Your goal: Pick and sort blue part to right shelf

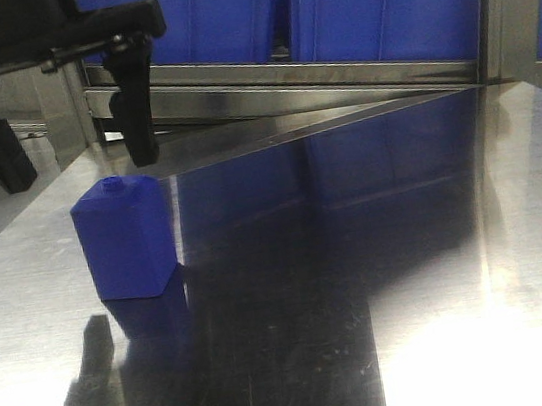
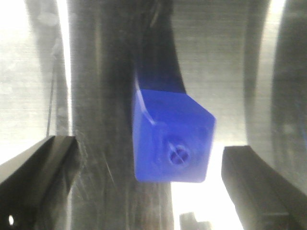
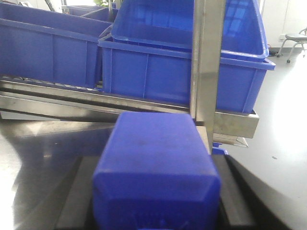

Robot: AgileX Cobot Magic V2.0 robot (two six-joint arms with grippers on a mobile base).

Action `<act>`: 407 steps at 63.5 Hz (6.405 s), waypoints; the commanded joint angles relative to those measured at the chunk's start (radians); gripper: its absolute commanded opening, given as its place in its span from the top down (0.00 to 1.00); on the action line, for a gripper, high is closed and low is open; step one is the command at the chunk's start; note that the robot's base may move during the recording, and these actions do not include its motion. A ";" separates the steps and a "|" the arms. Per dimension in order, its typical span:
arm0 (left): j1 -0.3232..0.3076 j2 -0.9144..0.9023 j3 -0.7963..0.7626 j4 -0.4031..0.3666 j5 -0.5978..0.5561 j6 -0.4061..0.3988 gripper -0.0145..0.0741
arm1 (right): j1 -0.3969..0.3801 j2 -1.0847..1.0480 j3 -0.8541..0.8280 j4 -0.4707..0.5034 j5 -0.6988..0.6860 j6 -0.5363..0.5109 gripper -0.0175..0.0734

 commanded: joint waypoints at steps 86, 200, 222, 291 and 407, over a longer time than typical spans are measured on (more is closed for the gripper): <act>-0.054 0.049 -0.036 0.032 0.038 0.033 0.34 | -0.008 0.002 -0.030 -0.007 -0.095 -0.006 0.34; 0.295 -0.855 0.918 -0.313 -1.080 0.661 0.40 | -0.008 0.002 -0.030 -0.007 -0.095 -0.006 0.34; 0.396 -1.173 1.010 -0.313 -1.065 0.661 0.40 | -0.008 0.002 -0.030 -0.007 -0.094 -0.006 0.34; 0.398 -1.346 1.010 -0.313 -1.043 0.661 0.40 | -0.008 0.002 -0.030 -0.007 -0.094 -0.006 0.34; 0.398 -1.346 1.010 -0.313 -1.043 0.661 0.40 | -0.008 0.002 -0.030 -0.007 -0.094 -0.006 0.34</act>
